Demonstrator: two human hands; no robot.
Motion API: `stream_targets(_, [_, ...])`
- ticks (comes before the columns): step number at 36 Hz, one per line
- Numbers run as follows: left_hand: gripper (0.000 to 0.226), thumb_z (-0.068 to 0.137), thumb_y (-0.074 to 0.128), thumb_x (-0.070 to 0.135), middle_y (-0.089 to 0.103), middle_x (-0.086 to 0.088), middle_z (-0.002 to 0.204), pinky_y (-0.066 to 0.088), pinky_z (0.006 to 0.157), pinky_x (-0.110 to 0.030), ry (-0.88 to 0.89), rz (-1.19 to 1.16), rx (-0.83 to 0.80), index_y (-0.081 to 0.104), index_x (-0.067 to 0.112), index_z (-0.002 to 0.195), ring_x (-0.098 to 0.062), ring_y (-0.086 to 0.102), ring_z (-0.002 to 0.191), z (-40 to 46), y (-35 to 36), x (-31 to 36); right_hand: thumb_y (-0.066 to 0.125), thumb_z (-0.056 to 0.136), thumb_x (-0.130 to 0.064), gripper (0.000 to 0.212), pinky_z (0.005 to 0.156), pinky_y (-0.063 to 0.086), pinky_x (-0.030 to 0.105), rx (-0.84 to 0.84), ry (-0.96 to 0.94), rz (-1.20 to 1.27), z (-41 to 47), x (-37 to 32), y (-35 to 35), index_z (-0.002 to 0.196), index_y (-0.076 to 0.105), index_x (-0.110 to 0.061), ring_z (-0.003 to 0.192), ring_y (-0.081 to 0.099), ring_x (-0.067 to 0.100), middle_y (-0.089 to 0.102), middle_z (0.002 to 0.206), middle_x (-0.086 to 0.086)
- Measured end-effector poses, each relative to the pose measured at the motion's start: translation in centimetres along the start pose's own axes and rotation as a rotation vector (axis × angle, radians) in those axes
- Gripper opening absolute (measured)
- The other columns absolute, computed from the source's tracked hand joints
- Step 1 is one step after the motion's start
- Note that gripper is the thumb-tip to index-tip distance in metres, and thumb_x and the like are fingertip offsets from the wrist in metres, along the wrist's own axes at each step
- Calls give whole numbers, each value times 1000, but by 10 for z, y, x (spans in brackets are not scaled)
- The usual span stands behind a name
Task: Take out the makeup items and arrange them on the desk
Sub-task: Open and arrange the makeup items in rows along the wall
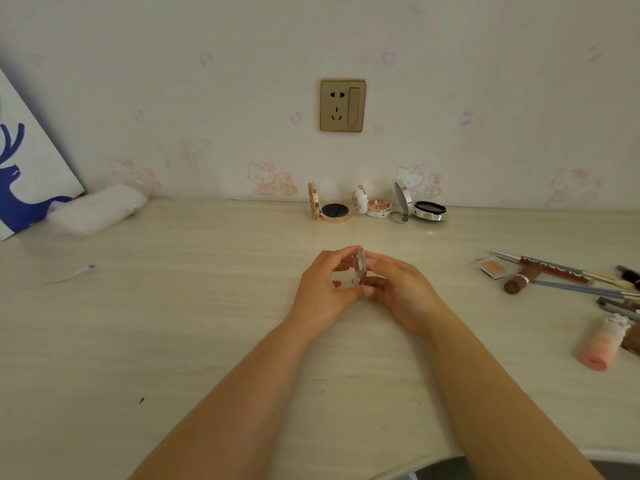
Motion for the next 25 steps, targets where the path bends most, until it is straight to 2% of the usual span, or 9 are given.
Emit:
stream_targets(3, [64,71,80,17,54,6,117,44,83,-15,5,7,-18,53,31,127,-1,52,111,0,0,0,48,92,-8,24,68,52,27,7,26,29,0,0,-1,104,69,-6,81,66,18,71,101,8])
stream_targets(5, [62,72,79,18,53,5,116,43,82,-13,12,15,-28,53,31,127,0,51,110,-1,0,2,49,92,-9,24,65,53,25,-4,47,51,0,0,-1,104,68,-4,81,66,17,71,101,8])
stream_targets(9, [59,71,80,20,53,4,114,42,84,-14,14,24,-35,55,31,124,0,52,109,-1,0,3,48,92,-11,25,66,53,27,-9,84,81,1,1,-2,104,67,1,81,63,18,70,102,11])
stream_targets(13, [59,71,80,22,52,7,109,40,82,-11,21,44,-41,56,31,124,5,51,106,-2,2,4,47,91,-10,23,61,52,26,-12,96,116,1,1,-2,94,68,-1,73,63,15,69,87,8])
stream_targets(18, [59,71,80,23,52,7,110,39,81,-11,35,62,-31,56,30,124,7,51,104,-1,1,4,46,92,-9,24,65,53,26,-20,102,104,1,2,-3,99,67,1,78,63,15,68,95,11])
stream_targets(22, [59,70,81,23,52,7,108,38,79,-9,43,84,-19,57,30,123,13,49,100,0,2,3,47,92,-8,22,62,53,26,-12,114,124,1,2,-2,90,67,-1,72,63,14,69,82,7])
stream_targets(25, [59,69,81,23,52,7,108,38,77,-6,58,99,-17,58,30,122,11,50,98,0,2,3,46,92,-7,22,60,53,26,-7,116,123,1,2,-2,87,67,-1,71,64,15,68,81,8])
Point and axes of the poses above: each hand's wrist, its own z-axis towards the middle knuckle, its own y-axis out of the palm, x = y × z, the point moved 4 cm from there along z, towards the middle knuckle
